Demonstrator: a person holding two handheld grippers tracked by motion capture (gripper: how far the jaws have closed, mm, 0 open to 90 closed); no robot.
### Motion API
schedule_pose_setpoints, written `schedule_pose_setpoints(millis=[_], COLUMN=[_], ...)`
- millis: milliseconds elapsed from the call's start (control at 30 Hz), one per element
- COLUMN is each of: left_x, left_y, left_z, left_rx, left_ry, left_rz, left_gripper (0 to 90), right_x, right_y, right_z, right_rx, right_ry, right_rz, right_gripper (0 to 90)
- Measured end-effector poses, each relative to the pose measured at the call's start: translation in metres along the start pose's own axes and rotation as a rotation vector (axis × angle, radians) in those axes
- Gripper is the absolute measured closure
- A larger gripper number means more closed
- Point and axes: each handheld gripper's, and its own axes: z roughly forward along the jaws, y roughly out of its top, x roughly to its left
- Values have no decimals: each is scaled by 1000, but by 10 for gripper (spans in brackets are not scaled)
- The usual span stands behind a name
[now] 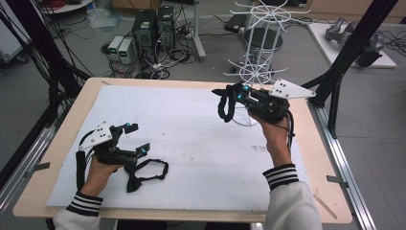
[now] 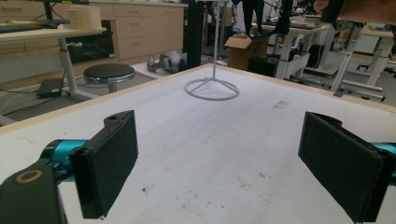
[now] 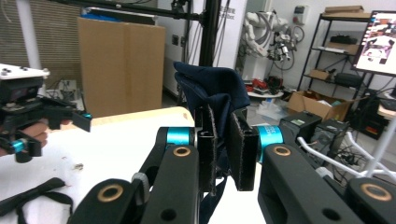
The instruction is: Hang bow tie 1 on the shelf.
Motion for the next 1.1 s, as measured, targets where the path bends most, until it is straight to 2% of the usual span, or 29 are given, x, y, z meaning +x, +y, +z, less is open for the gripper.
schedule_pose_setpoints(millis=[200, 300, 600, 700, 933, 1100], left_x=[1, 1, 1, 2, 3, 5], left_y=[-7, -8, -8, -9, -10, -10], left_z=[-5, -6, -12, -13, -14, -15], left_rx=[-10, -10, -18, -24, -23, -22], left_ry=[13, 17, 30, 31, 32, 33], left_rz=[-22, -19, -24, -26, -30, -33], left_gripper=[124, 124, 124, 124, 124, 124], right_x=[-7, -12, -21, -24, -33, -38], right_y=[3, 4, 5, 7, 4, 3], right_z=[-2, -3, -1, 1, 1, -1], right_rx=[-12, -17, -39, -42, -49, -45], right_ry=[-48, -65, -91, -99, -140, -168], right_rz=[-1, 6, 27, 18, 49, 50], right_gripper=[833, 833, 832, 832, 832, 832])
